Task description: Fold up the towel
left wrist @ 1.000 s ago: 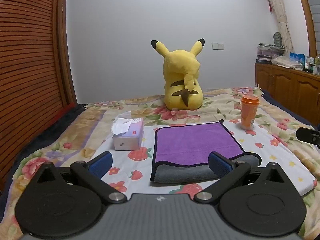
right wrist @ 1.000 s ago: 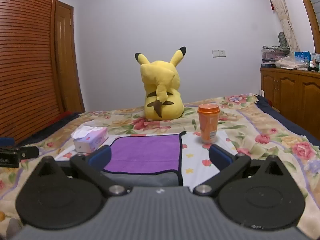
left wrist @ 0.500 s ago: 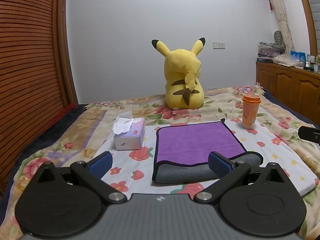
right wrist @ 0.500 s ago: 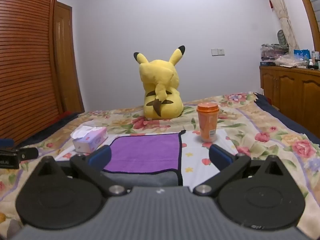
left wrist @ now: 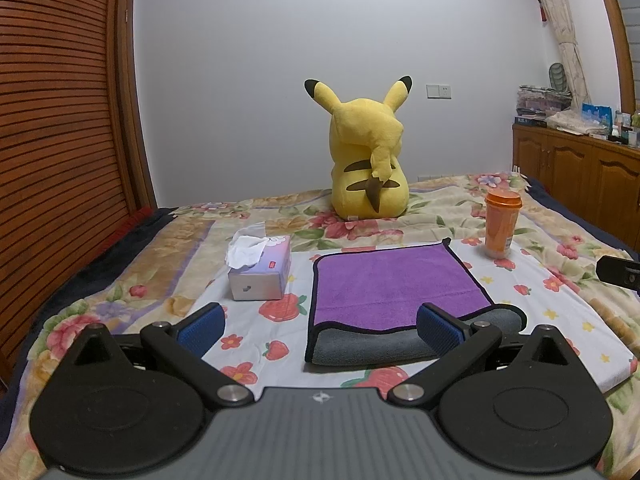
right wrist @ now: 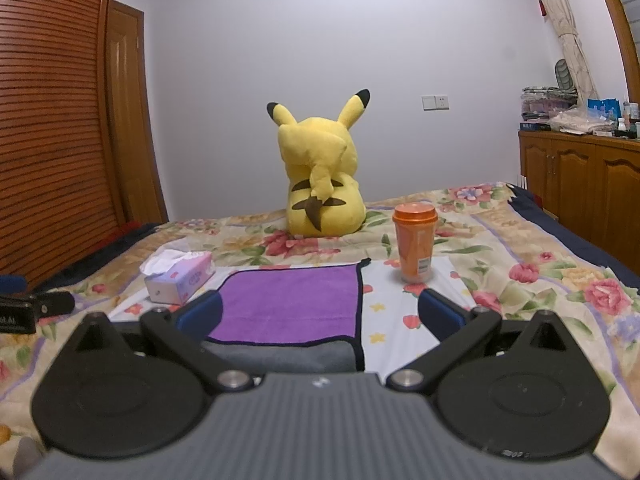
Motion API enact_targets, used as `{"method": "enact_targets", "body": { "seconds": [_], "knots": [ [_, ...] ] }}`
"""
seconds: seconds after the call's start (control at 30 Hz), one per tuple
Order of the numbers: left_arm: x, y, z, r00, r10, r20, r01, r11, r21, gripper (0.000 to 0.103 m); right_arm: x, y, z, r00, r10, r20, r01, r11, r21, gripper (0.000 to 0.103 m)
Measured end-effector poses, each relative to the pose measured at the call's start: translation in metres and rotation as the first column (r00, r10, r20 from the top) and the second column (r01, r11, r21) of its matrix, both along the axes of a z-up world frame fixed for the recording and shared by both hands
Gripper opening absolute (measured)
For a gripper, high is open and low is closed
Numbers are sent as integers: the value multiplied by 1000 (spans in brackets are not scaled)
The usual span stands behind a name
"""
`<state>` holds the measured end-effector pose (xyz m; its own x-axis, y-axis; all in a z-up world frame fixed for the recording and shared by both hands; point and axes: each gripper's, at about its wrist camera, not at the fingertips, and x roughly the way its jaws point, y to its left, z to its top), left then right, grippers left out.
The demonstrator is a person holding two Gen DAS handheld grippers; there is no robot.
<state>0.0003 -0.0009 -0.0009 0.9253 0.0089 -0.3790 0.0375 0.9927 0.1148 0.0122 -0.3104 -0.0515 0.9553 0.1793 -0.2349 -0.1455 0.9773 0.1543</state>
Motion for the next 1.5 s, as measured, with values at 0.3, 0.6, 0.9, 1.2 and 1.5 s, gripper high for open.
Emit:
{"method": "enact_targets", "body": {
  "seconds": [0.3, 0.6, 0.9, 1.2, 1.5],
  "knots": [
    [2, 3, 1, 1000, -2, 1, 2, 1000, 1, 100, 0, 1, 0, 1000, -1, -1, 1, 1000, -1, 103],
    [2, 4, 1, 1000, -1, 1, 1, 1000, 1, 100, 0, 1, 0, 1000, 0, -2, 0, 1000, -2, 103],
    [5, 7, 2, 1000, -3, 1, 3, 1000, 1, 100, 0, 1, 1, 1000, 0, -3, 0, 1000, 1, 103],
    [5, 7, 1, 1000, -4, 0, 4, 1000, 2, 100, 0, 1, 1, 1000, 0, -3, 0, 1000, 0, 103],
    [5, 8, 1, 1000, -3, 1, 3, 1000, 3, 100, 1, 1, -1, 1000, -1, -4, 1, 1000, 1, 103]
  ]
}}
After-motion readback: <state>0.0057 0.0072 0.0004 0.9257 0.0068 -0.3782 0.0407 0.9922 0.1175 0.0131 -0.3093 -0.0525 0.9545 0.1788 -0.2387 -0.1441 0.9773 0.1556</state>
